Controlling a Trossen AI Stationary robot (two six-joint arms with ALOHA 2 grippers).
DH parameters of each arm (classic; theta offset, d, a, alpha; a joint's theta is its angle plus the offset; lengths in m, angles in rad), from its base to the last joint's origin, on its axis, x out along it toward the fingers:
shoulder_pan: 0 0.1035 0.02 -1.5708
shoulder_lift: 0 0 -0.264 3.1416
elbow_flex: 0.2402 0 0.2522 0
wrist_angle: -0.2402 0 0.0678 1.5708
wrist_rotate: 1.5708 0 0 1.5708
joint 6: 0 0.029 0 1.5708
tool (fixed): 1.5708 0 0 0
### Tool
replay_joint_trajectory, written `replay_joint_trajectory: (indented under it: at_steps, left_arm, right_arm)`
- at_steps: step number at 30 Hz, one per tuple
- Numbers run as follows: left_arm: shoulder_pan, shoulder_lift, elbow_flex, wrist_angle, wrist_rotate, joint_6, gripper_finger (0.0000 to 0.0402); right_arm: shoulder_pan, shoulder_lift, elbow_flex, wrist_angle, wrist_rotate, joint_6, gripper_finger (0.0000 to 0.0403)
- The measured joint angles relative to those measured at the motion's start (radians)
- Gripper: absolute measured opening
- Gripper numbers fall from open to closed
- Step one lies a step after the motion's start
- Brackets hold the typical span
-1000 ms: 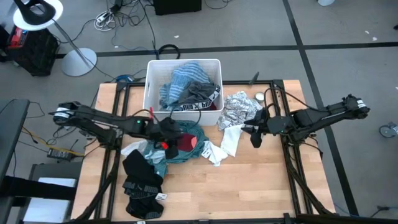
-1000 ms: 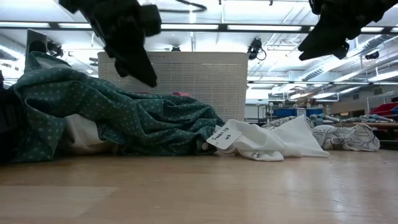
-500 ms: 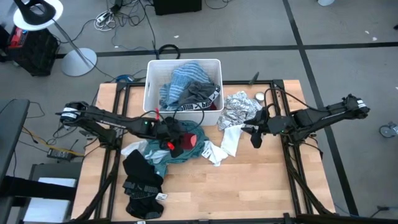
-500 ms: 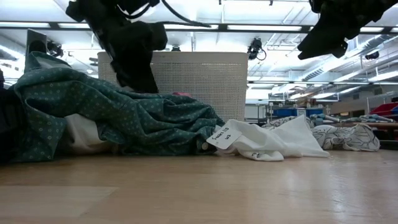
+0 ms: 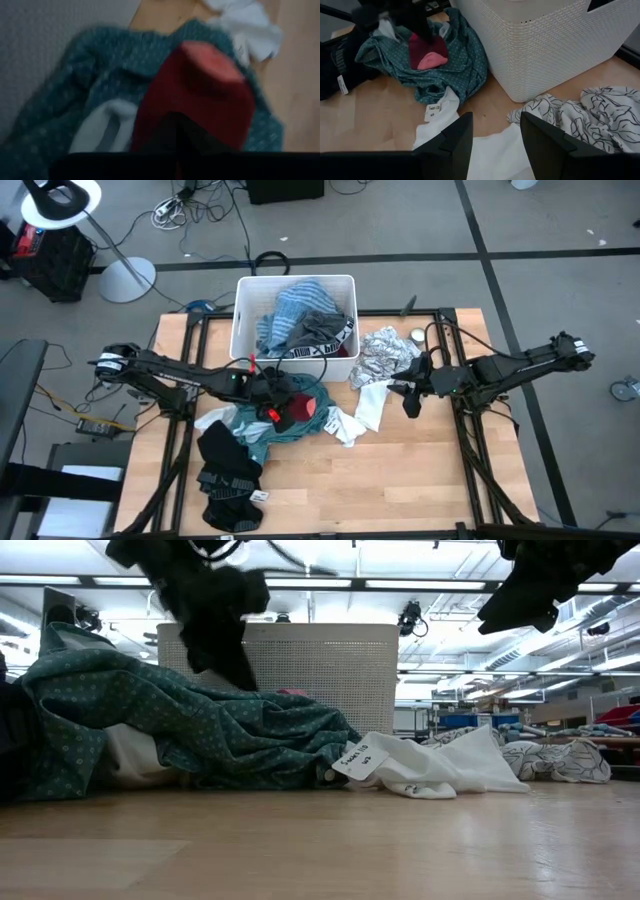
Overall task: Sort clothes
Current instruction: Put the red sock into the white laundry bin
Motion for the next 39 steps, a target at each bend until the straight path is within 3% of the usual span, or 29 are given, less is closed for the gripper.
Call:
replay_joint_trajectory:
  at_steps: [6, 14, 27, 39]
  left_arm:
    - [-0.001, -0.011, 0.09, -0.079, -0.026, 0.055, 0.0001]
    - [-0.001, -0.01, 0.092, -0.028, 0.057, 0.126, 0.0016]
    - [0.002, 0.056, 0.091, -0.032, 0.031, 0.162, 0.0139]
    - [0.002, 0.159, 0.09, -0.044, -0.018, 0.177, 0.0143]
  right_arm:
    - [0.0, 0.0, 0.0, -0.001, 0.0, -0.002, 0.0165]
    - [0.0, 0.0, 0.0, -0.002, 0.0, -0.009, 0.0165]
    - [0.0, 0.0, 0.0, -0.002, 0.0, -0.009, 0.0165]
    - [0.0, 0.0, 0.0, 0.003, -0.002, -0.009, 0.0165]
